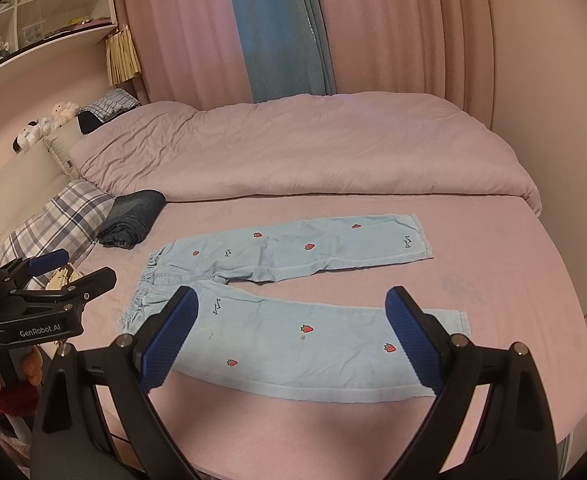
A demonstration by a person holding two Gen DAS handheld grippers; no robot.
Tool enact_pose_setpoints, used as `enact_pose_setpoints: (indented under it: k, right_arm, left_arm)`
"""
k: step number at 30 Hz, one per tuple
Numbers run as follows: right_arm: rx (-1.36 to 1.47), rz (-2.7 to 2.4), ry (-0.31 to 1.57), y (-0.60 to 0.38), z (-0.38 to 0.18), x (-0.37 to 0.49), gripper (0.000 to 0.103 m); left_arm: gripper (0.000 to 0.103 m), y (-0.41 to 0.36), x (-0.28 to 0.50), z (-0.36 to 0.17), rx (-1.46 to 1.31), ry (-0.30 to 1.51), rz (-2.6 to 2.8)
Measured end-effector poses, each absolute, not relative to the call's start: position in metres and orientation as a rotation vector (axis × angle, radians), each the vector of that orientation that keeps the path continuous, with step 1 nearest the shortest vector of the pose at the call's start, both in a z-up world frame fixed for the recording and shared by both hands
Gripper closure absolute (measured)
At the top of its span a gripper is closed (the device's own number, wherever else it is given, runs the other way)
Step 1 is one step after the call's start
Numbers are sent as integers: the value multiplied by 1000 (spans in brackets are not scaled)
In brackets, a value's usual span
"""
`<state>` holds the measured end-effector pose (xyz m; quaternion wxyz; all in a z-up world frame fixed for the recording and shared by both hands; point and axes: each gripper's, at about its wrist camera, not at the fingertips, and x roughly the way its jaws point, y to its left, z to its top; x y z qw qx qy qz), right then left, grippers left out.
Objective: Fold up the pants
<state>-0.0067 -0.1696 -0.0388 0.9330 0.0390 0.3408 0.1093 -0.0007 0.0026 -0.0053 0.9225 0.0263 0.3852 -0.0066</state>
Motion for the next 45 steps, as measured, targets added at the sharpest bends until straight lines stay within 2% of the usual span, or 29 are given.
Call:
enact_pose_setpoints:
  k: [45]
  right_arm:
    - [72,224,700,-164,-43,-6,7]
  left_arm:
    - [0,4,0,-8,54,795,-22]
